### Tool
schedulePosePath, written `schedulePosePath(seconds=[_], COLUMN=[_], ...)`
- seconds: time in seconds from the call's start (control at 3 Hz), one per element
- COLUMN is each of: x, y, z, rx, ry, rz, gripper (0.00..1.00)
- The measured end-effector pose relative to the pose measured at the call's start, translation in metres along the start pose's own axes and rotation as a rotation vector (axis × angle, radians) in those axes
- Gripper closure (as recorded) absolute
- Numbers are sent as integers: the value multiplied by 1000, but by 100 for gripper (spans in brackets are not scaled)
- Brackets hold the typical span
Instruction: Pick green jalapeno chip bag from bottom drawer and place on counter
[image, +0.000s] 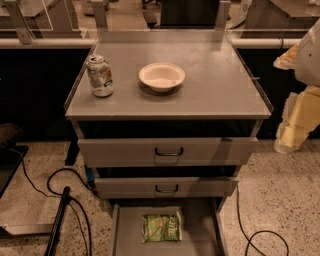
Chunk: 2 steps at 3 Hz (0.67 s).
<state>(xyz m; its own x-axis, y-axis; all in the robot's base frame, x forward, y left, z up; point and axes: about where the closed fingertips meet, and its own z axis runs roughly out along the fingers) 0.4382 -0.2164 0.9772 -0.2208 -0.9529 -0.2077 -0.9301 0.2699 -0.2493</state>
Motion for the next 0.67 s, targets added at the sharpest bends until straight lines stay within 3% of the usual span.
schedulePosePath(seconds=[0.67], x=[3], y=[7], z=[11], rx=[-5], ry=[-13], rz=[21], gripper=[0])
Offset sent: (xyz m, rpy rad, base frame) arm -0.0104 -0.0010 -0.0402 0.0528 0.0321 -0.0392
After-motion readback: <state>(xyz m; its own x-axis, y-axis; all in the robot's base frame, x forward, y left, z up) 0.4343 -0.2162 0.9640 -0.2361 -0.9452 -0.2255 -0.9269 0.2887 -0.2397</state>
